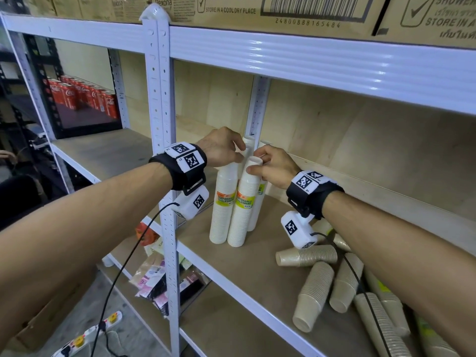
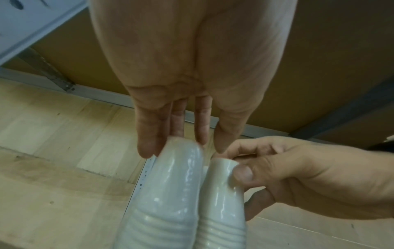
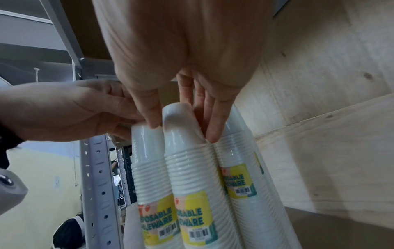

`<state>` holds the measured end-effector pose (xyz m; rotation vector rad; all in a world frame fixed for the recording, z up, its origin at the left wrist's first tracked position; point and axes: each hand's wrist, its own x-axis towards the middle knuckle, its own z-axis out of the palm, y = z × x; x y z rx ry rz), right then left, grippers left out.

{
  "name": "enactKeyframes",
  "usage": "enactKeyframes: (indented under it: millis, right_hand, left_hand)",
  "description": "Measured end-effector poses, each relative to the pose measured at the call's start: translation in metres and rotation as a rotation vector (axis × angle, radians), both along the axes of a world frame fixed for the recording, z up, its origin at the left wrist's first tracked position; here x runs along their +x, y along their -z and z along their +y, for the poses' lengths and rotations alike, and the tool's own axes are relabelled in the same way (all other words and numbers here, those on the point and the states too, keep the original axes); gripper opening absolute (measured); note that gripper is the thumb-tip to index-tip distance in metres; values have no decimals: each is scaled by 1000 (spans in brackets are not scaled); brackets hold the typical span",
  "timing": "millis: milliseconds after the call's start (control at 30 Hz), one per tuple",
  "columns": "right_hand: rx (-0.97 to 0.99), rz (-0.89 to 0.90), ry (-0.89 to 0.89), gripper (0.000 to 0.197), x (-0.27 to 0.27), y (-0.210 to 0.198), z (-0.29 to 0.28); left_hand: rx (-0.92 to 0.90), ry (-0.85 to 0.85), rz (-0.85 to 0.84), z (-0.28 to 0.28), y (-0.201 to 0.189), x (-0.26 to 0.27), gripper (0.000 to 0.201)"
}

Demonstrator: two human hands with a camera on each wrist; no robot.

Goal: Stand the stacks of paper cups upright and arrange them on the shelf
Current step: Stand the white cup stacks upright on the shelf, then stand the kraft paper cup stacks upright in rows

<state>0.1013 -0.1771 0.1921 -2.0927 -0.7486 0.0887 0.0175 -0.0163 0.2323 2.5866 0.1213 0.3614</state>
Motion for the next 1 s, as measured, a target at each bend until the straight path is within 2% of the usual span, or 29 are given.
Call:
enactKeyframes:
  millis: [100,267,500,600,733,900,1000]
  right_hand:
    - [-17,-36,18,58,1,-7,-9]
    - [-137,-141,53,51,4,-18,-41]
    - [-412,-24,94,56,6,-3,-105]
    - [-471,57,112,59,-2,14,-131]
    - [-546,115,111,68,-18,41,-160]
    - [-662,139,69,80,-44,77,-180]
    - [-679,156,11,84,-59,95,-188]
  left_hand:
    - [20,22,-38,-8,-15,0,37]
    - [30,111,-94,-31,-40,2,41]
    - [1,301,-52,-86,-30,18,42]
    - [-14,375,-6,-111,-11,27,41]
    - [-26,449,104,-134,34,40,42]
    - [-26,446,289,-143,96,54,49]
    - [-18,438,339,-143,126,55,58]
